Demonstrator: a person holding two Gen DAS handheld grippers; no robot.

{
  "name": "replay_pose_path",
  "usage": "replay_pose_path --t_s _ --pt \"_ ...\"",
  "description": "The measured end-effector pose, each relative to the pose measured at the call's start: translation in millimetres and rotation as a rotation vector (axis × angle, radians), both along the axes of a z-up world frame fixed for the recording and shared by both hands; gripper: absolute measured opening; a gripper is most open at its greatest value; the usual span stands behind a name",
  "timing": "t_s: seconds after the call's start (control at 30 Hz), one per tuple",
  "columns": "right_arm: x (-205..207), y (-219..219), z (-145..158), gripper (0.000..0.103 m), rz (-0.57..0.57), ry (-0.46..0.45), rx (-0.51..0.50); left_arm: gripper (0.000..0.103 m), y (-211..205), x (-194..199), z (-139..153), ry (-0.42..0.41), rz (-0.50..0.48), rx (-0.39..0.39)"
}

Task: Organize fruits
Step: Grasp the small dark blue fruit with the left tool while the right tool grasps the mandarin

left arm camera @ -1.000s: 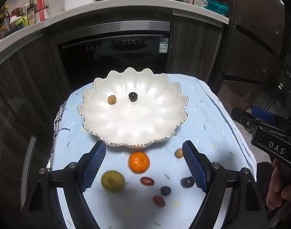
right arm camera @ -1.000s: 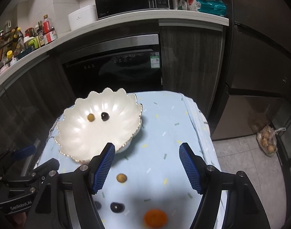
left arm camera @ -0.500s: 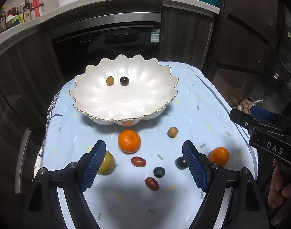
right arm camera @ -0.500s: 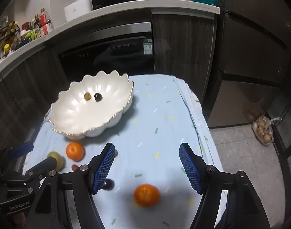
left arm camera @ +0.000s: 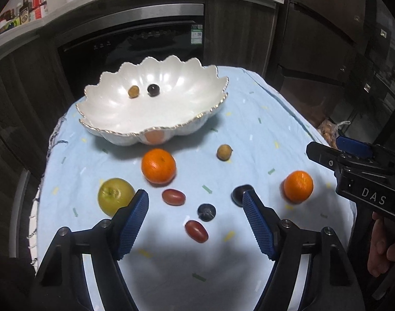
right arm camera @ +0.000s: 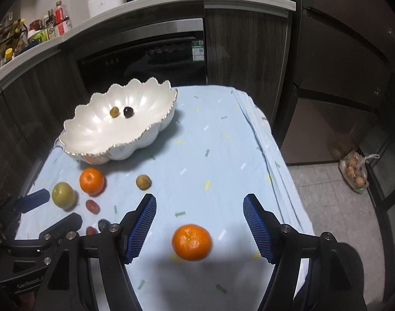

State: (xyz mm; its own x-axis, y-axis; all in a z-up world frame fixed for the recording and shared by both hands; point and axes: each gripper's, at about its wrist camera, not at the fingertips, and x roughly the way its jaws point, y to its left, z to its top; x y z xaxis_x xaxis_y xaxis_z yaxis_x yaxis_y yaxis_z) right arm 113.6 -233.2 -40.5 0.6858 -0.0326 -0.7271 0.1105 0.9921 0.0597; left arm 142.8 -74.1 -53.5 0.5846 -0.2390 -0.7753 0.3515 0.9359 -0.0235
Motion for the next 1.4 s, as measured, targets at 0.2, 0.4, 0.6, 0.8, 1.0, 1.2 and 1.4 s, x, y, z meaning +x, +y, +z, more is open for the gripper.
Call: replay_pose_path --t_s 0.2,0.4,0.6,0.8,1.0,1.2,1.4 --pt "-3.4 1.9 -17.0 0.071 -0.005 0.031 0.006 0.068 -1.7 0.8 -15.3 0.002 -0.022 0.0" --pt "-2.9 3.0 -25.9 0.071 -0.004 0.043 0.001 0.063 -5.6 1.3 -28.8 0.011 -0.045 0.013" --pt "-1.7 2.1 -33.2 0.07 -0.008 0.056 0.002 0.054 -9.2 3.8 -38.3 0.016 -0.069 0.022" --pt "0.0 3.8 -37.2 0.07 -0.004 0.059 -0.003 0.048 -14.4 5.8 -46.2 0.019 -0.093 0.033" --pt "2.5 4.8 -41.1 0.07 -0.001 0.062 -0.005 0.04 -17.1 9.8 -54.3 0.03 -0.101 0.037" --pt "5.7 7.9 -47.1 0.062 0.008 0.077 -0.011 0.034 -17.4 11.4 -59.6 0.039 -0.102 0.031" --pt "11.4 8.3 -55.9 0.054 0.013 0.108 0.006 0.03 -16.3 11.2 -61.2 0.032 -0.101 0.024"
